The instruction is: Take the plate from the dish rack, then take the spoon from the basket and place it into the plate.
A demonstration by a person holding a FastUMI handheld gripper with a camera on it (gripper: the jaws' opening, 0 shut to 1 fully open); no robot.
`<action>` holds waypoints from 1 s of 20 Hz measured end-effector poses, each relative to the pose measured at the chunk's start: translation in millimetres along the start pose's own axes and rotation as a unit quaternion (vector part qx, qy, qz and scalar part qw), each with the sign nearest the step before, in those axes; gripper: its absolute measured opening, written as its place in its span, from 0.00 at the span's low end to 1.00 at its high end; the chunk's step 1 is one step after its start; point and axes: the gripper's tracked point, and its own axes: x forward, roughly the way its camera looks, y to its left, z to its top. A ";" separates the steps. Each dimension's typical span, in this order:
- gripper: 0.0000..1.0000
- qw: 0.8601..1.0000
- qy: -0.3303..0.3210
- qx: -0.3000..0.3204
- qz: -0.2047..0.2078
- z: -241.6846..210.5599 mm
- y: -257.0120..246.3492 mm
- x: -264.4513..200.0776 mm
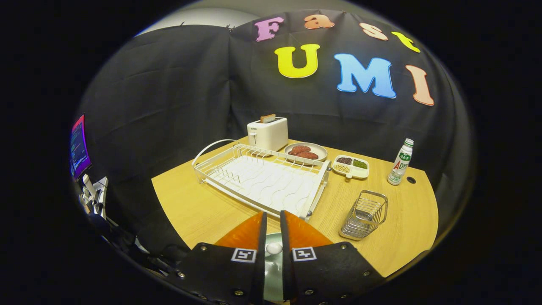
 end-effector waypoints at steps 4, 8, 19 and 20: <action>0.25 1.000 -0.007 0.008 -0.029 10.1 -20.7 -6.3; 0.27 0.992 -0.081 0.026 -0.089 59.3 -61.2 -39.2; 0.64 0.920 -0.300 0.042 -0.250 187.4 -182.8 -167.4; 0.97 0.920 -0.302 0.043 -0.245 182.4 -187.5 -164.4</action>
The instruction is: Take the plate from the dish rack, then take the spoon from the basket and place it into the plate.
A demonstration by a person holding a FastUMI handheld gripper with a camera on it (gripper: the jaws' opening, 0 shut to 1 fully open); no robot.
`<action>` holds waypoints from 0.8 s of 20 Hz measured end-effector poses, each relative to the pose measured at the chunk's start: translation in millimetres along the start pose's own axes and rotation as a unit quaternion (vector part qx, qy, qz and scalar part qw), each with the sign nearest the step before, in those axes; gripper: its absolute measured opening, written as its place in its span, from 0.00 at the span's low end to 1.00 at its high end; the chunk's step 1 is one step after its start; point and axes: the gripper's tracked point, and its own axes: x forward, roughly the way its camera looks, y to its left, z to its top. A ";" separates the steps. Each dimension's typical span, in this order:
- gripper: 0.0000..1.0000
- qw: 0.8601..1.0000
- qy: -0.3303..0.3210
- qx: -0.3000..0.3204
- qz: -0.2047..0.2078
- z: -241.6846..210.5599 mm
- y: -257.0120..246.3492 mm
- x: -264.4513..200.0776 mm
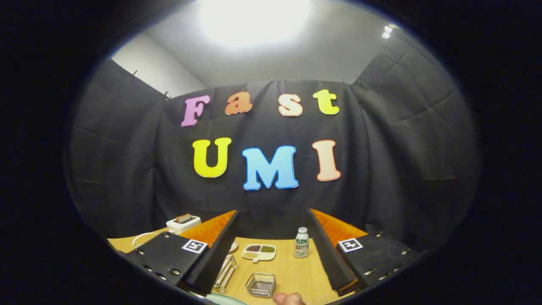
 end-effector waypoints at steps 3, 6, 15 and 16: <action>0.97 1.000 0.027 -0.011 -0.002 -34.2 -13.4 -8.3; 0.96 0.999 0.022 -0.042 -0.001 -38.9 -21.2 -4.1; 0.95 0.997 0.068 -0.033 -0.008 -133.6 -82.6 18.8; 0.95 0.997 0.078 -0.015 -0.013 -156.4 -93.4 19.3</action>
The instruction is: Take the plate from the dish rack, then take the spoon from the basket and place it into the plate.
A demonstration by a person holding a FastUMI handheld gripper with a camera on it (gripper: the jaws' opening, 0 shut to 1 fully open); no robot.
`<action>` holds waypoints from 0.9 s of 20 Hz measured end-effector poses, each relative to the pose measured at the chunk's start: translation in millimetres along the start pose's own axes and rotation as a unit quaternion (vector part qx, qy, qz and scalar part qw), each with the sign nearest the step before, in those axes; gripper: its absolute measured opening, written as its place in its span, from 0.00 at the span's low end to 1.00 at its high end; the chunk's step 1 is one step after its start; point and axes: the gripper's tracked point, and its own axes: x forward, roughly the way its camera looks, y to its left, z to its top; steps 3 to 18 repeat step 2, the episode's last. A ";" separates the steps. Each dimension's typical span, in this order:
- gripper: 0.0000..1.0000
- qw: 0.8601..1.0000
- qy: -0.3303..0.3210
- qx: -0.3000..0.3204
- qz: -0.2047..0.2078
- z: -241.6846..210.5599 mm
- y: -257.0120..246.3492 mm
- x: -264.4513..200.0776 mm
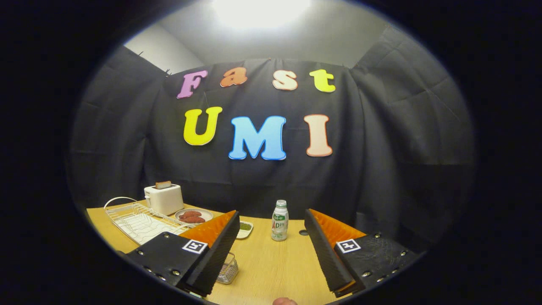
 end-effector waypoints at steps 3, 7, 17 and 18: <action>0.95 1.000 0.008 0.010 -0.028 -40.6 -35.5 13.2; 0.95 1.000 0.008 0.010 -0.028 -40.6 -35.5 13.2; 0.95 1.000 0.008 0.010 -0.028 -40.6 -35.5 13.2; 0.95 1.000 0.008 0.010 -0.028 -40.6 -35.5 13.2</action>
